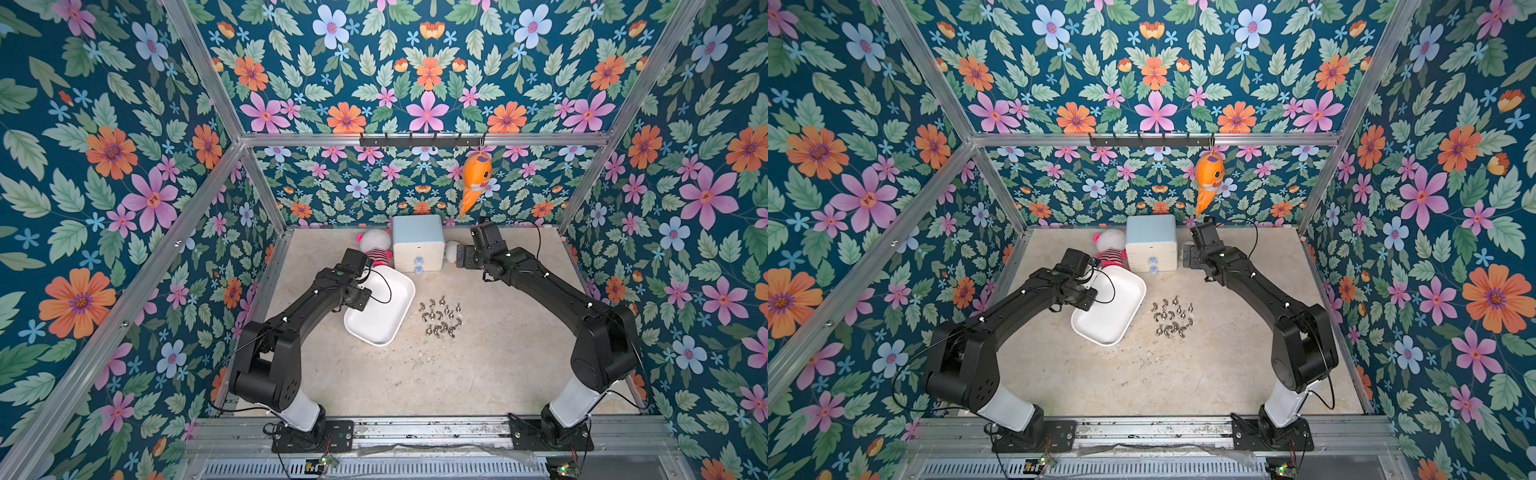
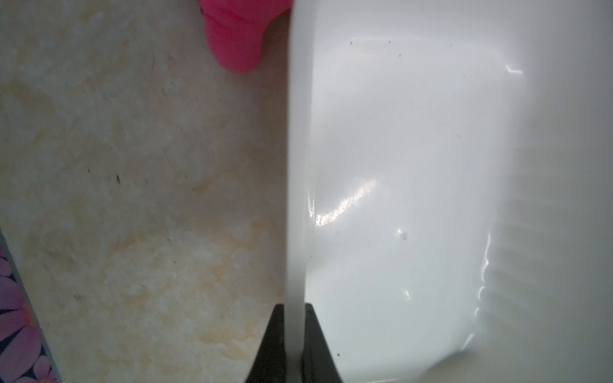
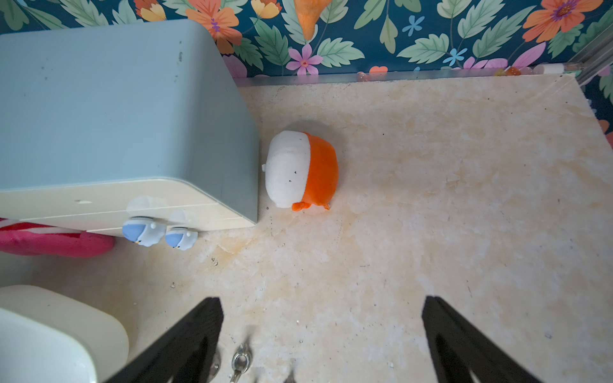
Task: Take out the wing nut from the storage box
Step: Adjust the storage box at the center of the board.
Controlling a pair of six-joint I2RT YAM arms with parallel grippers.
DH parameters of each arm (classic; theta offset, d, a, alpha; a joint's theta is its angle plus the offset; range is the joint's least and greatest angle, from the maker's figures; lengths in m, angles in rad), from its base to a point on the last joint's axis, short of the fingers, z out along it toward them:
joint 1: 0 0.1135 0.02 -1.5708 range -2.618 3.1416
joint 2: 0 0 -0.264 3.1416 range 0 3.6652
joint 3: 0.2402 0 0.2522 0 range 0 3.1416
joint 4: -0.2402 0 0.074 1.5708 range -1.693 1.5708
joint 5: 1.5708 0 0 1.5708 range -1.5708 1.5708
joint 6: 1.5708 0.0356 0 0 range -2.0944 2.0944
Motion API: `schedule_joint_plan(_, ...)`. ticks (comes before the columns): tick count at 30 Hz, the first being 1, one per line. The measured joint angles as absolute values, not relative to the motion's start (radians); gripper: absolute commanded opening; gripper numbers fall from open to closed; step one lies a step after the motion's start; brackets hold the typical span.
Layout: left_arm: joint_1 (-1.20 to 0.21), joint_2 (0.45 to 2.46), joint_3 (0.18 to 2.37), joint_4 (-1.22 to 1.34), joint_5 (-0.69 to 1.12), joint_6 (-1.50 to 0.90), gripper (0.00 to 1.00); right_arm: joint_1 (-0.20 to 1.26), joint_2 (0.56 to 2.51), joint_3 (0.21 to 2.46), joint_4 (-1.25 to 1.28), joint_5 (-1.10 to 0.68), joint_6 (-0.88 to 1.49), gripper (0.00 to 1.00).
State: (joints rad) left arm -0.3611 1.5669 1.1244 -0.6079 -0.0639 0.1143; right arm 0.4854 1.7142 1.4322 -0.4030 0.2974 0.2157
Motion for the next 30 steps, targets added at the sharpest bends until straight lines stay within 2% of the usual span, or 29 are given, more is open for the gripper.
schedule_joint_plan(11, -0.361, 1.424, 0.991, -0.547, -0.081, -0.308, 0.0, 0.503, 1.723, 1.466, -0.429, 0.301, 0.216, 0.99)
schedule_joint_plan(19, -0.362, 1.477, 0.995, -0.531, -0.049, -0.392, 0.02, 0.511, 1.731, 1.477, -0.434, 0.308, 0.216, 0.99)
schedule_joint_plan(30, -0.362, 1.556, 1.021, -0.539, 0.032, -0.393, 0.2, 0.511, 1.714, 1.459, -0.43, 0.325, 0.215, 0.99)
